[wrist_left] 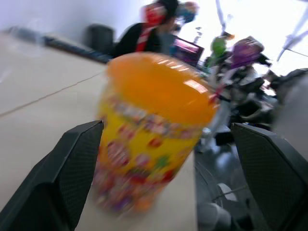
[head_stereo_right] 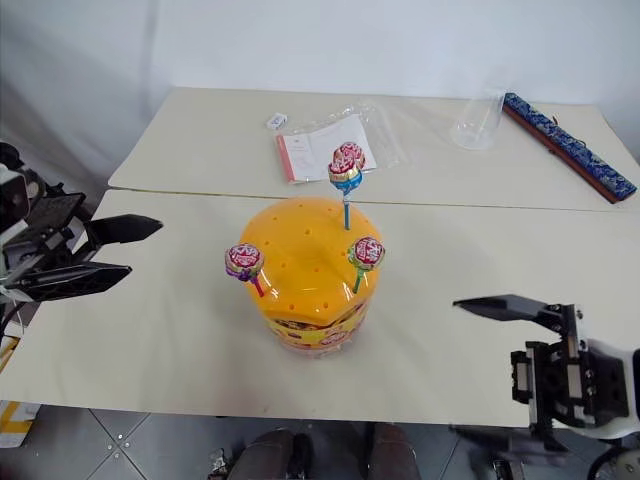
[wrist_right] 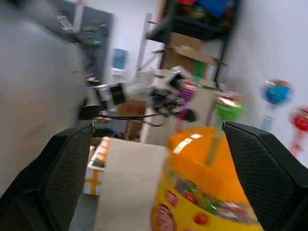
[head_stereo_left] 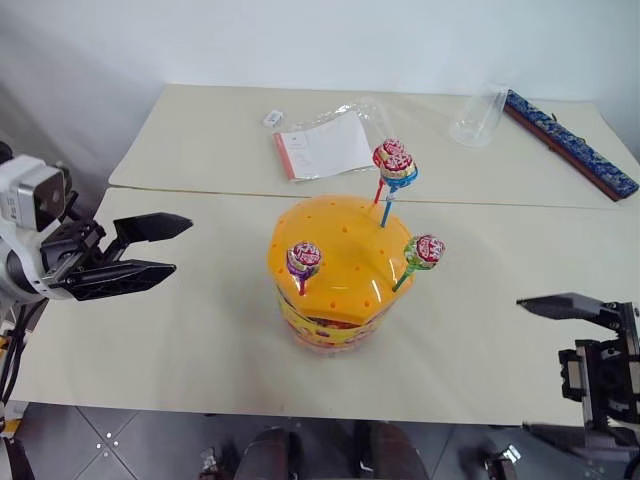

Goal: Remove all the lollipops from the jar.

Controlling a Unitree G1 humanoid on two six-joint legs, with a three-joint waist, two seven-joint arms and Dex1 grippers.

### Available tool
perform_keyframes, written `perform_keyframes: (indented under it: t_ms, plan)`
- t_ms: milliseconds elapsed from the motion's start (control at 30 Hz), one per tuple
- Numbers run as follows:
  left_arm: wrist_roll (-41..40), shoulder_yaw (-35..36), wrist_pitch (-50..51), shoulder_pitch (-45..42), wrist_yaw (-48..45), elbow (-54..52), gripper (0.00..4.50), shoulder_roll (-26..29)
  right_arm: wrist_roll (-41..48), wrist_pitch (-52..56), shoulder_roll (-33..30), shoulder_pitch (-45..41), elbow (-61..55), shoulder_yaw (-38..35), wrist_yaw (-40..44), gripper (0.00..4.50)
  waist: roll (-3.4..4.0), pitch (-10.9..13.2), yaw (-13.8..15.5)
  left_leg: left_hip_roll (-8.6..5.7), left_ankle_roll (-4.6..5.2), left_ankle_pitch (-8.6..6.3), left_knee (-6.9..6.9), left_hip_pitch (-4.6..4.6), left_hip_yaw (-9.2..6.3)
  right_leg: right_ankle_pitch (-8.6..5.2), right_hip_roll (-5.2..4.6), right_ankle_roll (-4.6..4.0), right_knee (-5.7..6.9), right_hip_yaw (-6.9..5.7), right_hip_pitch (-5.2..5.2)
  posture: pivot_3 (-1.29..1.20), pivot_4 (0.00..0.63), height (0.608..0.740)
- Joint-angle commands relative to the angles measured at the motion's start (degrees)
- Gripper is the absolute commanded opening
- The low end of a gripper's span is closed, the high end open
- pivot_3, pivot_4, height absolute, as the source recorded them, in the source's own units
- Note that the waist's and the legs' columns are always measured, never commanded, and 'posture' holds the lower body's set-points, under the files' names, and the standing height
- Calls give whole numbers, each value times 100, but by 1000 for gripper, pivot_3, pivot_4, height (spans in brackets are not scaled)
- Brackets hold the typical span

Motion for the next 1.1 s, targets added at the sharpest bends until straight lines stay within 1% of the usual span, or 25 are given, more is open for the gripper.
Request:
perform_keyframes:
  t_ms: [33,100,133,200,233,300,333,467,533,633,767,833,967,1100]
  plan:
    - [-61,158,47,-154,-148,73,4500,208,183,-115,113,-16,-209,70,-24,4449,0,0,-16,0,-2,1,0,2,1,-1,2,-1,5,-3,-1,0,150,740]
    - [-25,97,81,-226,-290,150,4500,278,145,-140,121,29,-124,55,67,4449,-1,0,-16,3,-4,2,0,4,13,-1,19,-2,4,-13,-3,0,150,740]
    - [-115,59,133,-337,-328,136,4500,240,92,-124,85,98,17,-2,153,4449,-1,0,-16,2,-3,2,1,5,19,-1,36,-2,5,-15,-5,0,150,740]
    - [-232,34,206,-464,-368,110,4500,188,41,-101,29,192,158,-65,239,4449,-2,0,3,2,-3,2,1,6,25,-1,39,-1,5,-12,-5,0,150,740]
    - [-265,-43,136,-581,-325,-49,4500,46,-14,-182,62,181,266,-104,268,4449,-2,0,15,1,-2,2,3,6,26,-1,38,-1,5,-11,-5,0,150,740]
    - [-324,-199,-162,-868,4,-504,4500,-437,-183,-372,159,139,492,-125,322,4449,-3,-1,85,0,-1,2,5,6,25,-1,36,-1,6,-9,-4,0,150,740]
    - [-316,-278,-212,-931,43,-669,4500,-557,-244,-433,194,126,516,-110,332,4449,-4,-1,114,-3,1,2,11,6,25,0,32,-1,8,-8,-3,0,150,740]
    - [133,-816,-674,-1043,158,-1247,4500,-1035,-227,-442,359,47,160,98,-110,4449,-4,-2,121,-4,1,2,14,6,30,0,34,0,15,1,-6,0,150,740]
    - [179,-1004,-712,-1172,335,-1328,4500,-1214,-284,-455,408,64,-3,219,-217,4449,-4,-2,121,-3,0,3,14,7,32,0,39,0,14,-1,-6,0,150,740]
    - [541,-1476,-951,-1476,468,-1383,4500,-1493,-514,-528,489,20,-187,434,-444,4449,-4,-2,122,-2,0,4,15,8,36,0,42,0,14,2,-6,0,150,740]
    - [978,-1992,-1095,-1521,344,-1466,4500,-1501,-684,-602,546,-32,-294,614,-696,4449,-4,-2,122,-4,1,4,17,8,41,0,44,0,12,4,-7,0,150,740]
    - [1024,-2119,-1046,-1569,393,-1443,4500,-1536,-730,-627,538,-49,-321,683,-799,4449,-5,-2,121,0,1,4,17,7,42,0,50,0,10,4,-7,0,150,740]
    - [975,-2202,-1009,-1716,440,-1385,3669,-1648,-797,-632,513,-124,-335,782,-996,4500,-5,-2,138,2,1,4,23,8,39,0,52,0,10,6,-4,0,150,740]
    - [1046,-2246,-1085,-1792,463,-1338,2373,-1717,-844,-649,508,-135,-360,872,-1089,4500,-6,-3,136,2,2,4,25,6,37,0,52,0,9,6,-3,0,150,740]
